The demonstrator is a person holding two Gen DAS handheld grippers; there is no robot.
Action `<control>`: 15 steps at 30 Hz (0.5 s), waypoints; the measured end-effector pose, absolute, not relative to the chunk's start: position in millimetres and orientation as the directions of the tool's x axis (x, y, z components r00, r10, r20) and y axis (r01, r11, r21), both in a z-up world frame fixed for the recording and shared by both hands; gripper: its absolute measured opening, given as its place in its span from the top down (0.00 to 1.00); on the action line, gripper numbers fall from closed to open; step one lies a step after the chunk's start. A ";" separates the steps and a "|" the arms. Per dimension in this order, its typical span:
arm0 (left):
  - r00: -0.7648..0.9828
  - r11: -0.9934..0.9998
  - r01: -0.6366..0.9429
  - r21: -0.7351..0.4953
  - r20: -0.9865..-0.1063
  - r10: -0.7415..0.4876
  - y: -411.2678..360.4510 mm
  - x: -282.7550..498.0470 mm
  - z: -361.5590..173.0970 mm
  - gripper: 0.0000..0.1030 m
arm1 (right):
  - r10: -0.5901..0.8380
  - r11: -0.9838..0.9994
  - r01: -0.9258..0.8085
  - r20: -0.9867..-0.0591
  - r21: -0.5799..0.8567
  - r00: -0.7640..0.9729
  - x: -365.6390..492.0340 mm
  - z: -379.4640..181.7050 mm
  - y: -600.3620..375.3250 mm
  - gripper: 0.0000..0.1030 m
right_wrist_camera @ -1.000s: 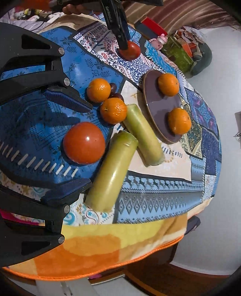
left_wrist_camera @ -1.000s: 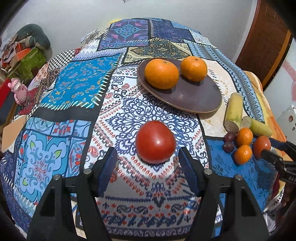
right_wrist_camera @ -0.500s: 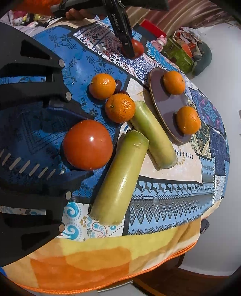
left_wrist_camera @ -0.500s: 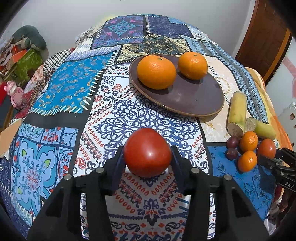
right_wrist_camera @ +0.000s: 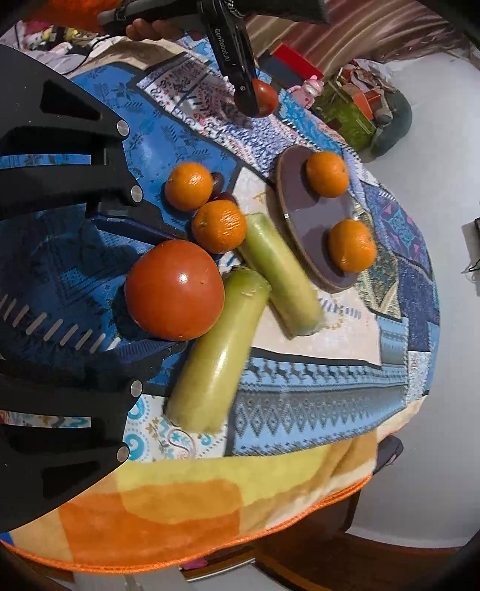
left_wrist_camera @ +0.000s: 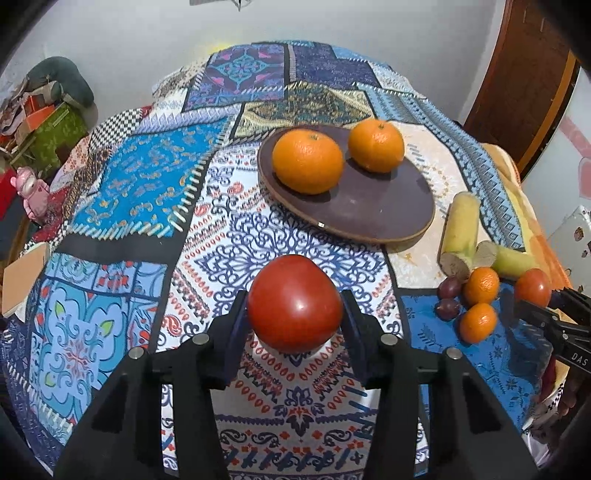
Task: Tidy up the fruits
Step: 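Grasp a red tomato with the left tool while the right tool grasps another tomato, then carry both tomatoes onto the purple plate and open both tools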
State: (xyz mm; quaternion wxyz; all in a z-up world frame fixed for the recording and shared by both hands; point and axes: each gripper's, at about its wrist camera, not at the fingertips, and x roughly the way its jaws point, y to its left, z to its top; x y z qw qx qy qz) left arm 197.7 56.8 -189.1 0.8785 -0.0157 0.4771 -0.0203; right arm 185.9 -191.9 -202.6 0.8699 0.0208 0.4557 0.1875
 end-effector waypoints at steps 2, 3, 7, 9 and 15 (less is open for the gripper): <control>0.558 0.999 0.024 -0.047 -0.828 -0.052 56.2 196.3 -181.7 0.54 | 0.348 0.928 -0.312 -0.775 0.204 0.528 187.9 -195.8 -192.5 0.55; 0.564 0.999 0.026 -0.047 -0.824 -0.054 55.6 195.8 -178.4 0.54 | 0.350 0.927 -0.314 -0.769 0.204 0.534 189.0 -192.8 -192.2 0.55; 0.595 0.999 0.036 -0.041 -0.802 -0.054 51.1 195.7 -162.5 0.54 | 0.353 0.924 -0.332 -0.748 0.187 0.562 194.8 -179.7 -188.6 0.55; 0.607 0.998 0.044 -0.046 -0.792 -0.063 48.4 196.2 -155.7 0.54 | 0.355 0.923 -0.342 -0.737 0.177 0.575 199.7 -173.9 -185.1 0.55; 0.633 0.996 0.063 -0.057 -0.770 -0.084 38.0 203.4 -141.3 0.54 | 0.367 0.915 -0.373 -0.700 0.153 0.613 215.6 -155.3 -174.0 0.55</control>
